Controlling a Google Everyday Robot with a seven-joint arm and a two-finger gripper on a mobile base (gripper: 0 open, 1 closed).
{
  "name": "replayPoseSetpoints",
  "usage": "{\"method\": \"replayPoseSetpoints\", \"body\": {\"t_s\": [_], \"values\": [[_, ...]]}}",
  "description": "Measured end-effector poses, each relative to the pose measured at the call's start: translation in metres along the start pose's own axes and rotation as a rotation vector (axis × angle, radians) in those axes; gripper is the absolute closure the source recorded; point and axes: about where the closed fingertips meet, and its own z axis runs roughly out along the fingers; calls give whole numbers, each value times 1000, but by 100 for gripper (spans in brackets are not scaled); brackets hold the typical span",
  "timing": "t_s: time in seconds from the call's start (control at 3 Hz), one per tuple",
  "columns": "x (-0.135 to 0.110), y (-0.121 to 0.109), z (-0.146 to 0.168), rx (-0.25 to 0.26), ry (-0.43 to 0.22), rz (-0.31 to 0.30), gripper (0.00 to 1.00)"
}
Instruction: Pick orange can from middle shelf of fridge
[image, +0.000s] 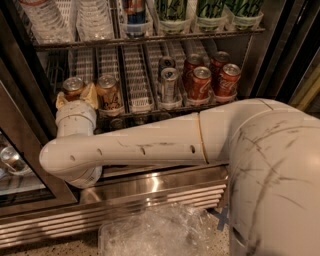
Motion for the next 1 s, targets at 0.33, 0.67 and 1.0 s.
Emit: {"method": "replayPoseSetpoints", "body": {"t_s": [0.33, 0.67, 1.0], "values": [[1, -1, 2, 3, 3, -2, 51], [1, -1, 2, 3, 3, -2, 74], [1, -1, 2, 4, 3, -2, 97]]}}
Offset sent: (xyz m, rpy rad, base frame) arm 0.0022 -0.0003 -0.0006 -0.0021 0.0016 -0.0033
